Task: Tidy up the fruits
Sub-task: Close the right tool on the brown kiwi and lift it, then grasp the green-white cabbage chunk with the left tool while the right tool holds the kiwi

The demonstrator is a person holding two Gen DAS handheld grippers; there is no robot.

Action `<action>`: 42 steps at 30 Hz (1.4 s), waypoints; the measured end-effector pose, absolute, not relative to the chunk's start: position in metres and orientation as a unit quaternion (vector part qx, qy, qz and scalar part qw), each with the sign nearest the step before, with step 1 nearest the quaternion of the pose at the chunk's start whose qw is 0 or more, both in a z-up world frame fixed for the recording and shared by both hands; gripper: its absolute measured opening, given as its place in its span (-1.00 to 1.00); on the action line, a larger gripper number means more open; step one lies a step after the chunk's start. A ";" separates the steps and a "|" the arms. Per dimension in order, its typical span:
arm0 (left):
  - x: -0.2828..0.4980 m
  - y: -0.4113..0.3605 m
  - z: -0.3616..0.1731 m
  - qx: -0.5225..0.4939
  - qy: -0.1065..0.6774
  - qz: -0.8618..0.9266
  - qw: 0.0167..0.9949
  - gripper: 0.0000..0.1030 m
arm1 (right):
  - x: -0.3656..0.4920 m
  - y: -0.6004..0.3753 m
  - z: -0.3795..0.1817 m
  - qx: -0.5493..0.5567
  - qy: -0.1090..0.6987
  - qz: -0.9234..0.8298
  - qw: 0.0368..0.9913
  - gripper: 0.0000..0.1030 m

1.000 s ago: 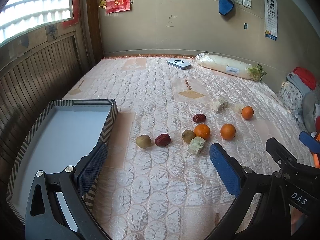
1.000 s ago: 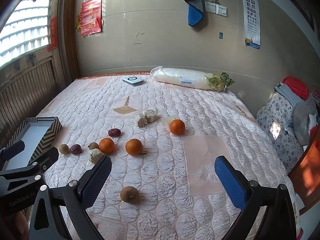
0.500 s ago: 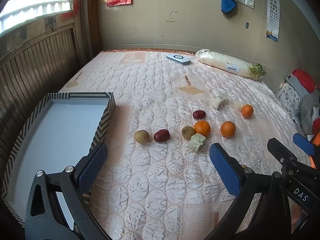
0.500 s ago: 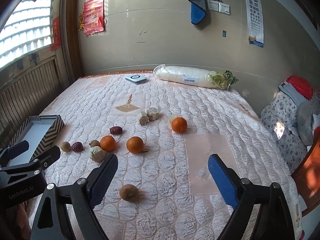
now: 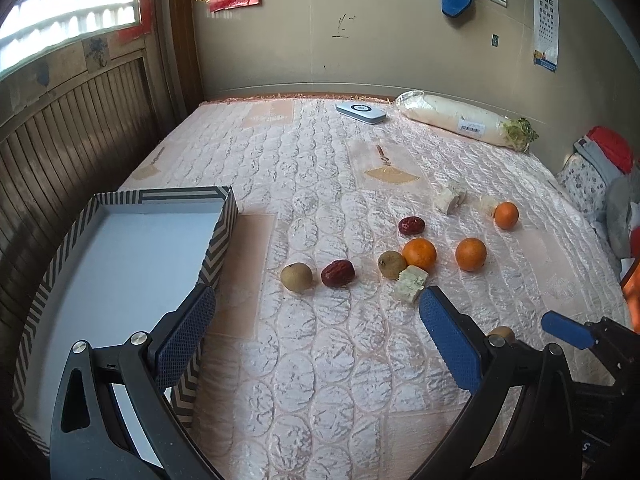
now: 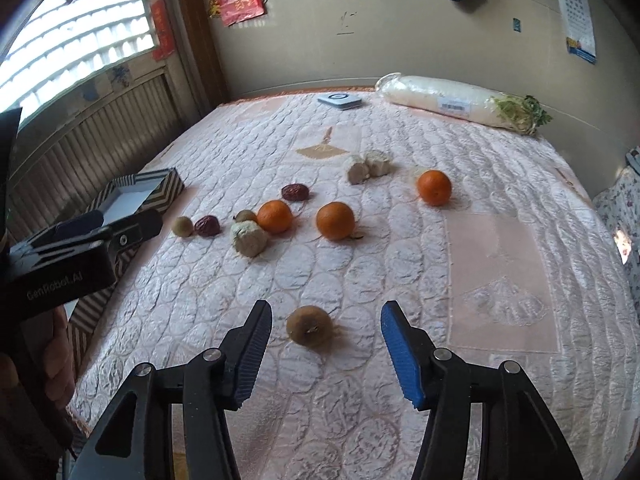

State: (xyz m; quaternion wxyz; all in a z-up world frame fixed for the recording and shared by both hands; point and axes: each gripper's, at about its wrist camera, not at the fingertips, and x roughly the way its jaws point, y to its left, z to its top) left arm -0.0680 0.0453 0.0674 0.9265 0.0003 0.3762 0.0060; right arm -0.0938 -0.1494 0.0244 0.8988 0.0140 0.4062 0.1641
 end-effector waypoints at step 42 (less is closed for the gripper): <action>-0.009 -0.017 0.012 0.052 0.447 -0.091 0.888 -0.55 | -0.080 -0.161 0.007 0.010 0.416 0.170 0.893 -0.46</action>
